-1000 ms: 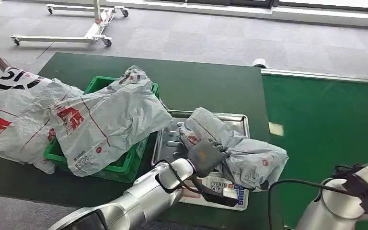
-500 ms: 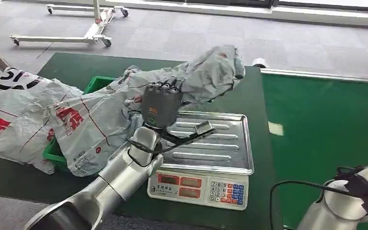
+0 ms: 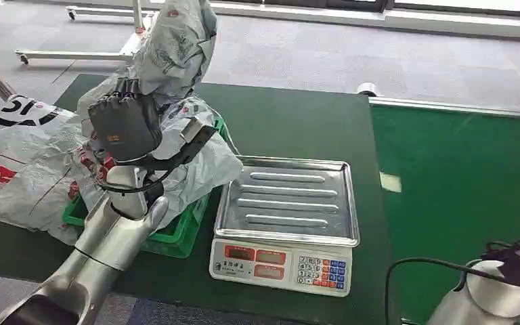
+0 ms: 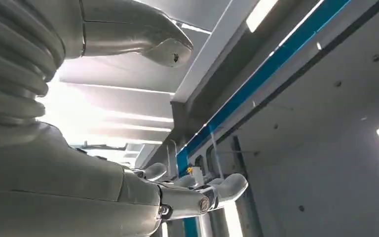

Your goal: Moved the parcel from conveyor to table for the left to box.

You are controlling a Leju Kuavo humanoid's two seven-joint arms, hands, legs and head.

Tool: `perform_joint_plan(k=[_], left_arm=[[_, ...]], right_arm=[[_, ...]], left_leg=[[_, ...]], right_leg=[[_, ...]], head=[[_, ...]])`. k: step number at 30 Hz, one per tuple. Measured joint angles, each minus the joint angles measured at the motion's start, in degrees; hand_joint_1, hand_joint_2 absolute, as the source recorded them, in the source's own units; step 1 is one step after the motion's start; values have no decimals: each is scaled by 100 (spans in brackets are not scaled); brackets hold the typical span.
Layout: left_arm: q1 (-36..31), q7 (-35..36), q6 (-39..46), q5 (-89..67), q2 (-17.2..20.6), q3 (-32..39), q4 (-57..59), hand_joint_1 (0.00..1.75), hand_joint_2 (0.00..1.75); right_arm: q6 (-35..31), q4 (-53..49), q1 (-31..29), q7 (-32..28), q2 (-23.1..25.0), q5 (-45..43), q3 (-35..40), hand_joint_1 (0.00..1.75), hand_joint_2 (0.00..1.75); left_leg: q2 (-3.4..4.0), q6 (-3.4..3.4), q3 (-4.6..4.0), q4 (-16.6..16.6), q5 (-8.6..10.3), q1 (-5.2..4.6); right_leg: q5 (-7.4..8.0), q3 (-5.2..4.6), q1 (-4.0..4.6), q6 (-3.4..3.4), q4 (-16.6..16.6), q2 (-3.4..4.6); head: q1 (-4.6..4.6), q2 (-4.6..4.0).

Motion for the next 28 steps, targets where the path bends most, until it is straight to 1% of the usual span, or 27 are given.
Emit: perform_joint_plan(k=[4, 5, 6, 8, 9, 14, 18, 21, 23, 25, 27, 28], left_arm=[[-95, -242, 0, 41, -148, 682, 1066, 175, 175], [-118, -303, 0, 42, -175, 858, 1285, 140, 175], [-142, -334, 0, 42, -212, 1001, 1471, 0, 175], [-158, -330, 2, 39, -293, 1253, 1748, 0, 175], [-171, -302, 2, 31, -332, 1378, 1904, 0, 0], [-359, -74, 2, 15, -510, 1824, 2610, 0, 0], [-526, -39, 2, 13, -617, 2098, 2973, 0, 0], [-452, -475, 4, 90, -739, 2277, 2783, 0, 0], [-273, -1250, 7, 458, -904, 2473, 2295, 0, 0], [-80, -2234, 11, 1153, -1112, 2674, 1668, 0, 0], [92, -3399, -4, 2444, -1365, 2817, 1167, 0, 0], [185, -3979, -156, 3210, -1476, 2826, 944, 0, 0]], right_arm=[[0, -4, 16, 2, 0, -48, -96, 0, 175], [0, -4, 20, 2, 0, -50, -133, 0, 175], [0, -4, 24, 2, 0, -50, -166, 0, 175], [0, -4, 33, 2, 0, -52, -208, 0, 175], [0, -4, 38, 2, 0, -57, -232, 0, 175], [0, -4, 53, 2, 4, -90, -345, 0, 175], [0, -4, 63, 2, 7, -87, -411, 0, 175], [2, -4, 72, 28, 7, -50, -450, 0, 175], [0, -4, 79, 59, 7, -15, -476, 0, 175], [0, -4, 84, 107, 7, 15, -498, 0, 175], [0, -4, 92, 101, 7, 15, -525, 0, 175], [0, -4, 95, 85, 7, 4, -535, 0, 175]], left_leg=[[32, -2, -1, 0, 2, 0], [34, -2, -1, 0, 3, 1], [32, -5, -1, 0, 4, 1], [31, -5, -2, -1, 4, 1], [31, -5, -2, -1, 4, 1], [31, -5, -6, -1, 4, 0], [29, -4, -7, -1, 5, 0], [29, -4, -6, -1, 6, 0], [28, -4, -9, 0, 5, 0], [29, -4, -10, 1, 5, -1], [29, 2, -12, 1, 0, -4], [27, 2, -13, 1, 0, -4]], right_leg=[[16, -15, 2, -5, 1, 30], [16, -15, 2, -6, 1, 31], [16, -16, 2, -6, 1, 30], [16, -16, 3, -6, 1, 29], [15, -17, 3, -6, 1, 29], [15, -19, 2, -5, 1, 29], [16, -17, 3, -5, 1, 27], [16, -17, 2, -5, 1, 27], [16, -18, 2, -5, 1, 27], [16, -20, 1, -5, 0, 27], [16, -21, -1, -5, 0, 27], [15, -20, -1, -4, -1, 24]], head=[[0, 0], [-2, -2], [-2, 0], [-2, 0], [-2, 0], [0, 0], [0, 0], [0, 0], [0, 0], [0, 0], [-2, 0], [0, 0]])
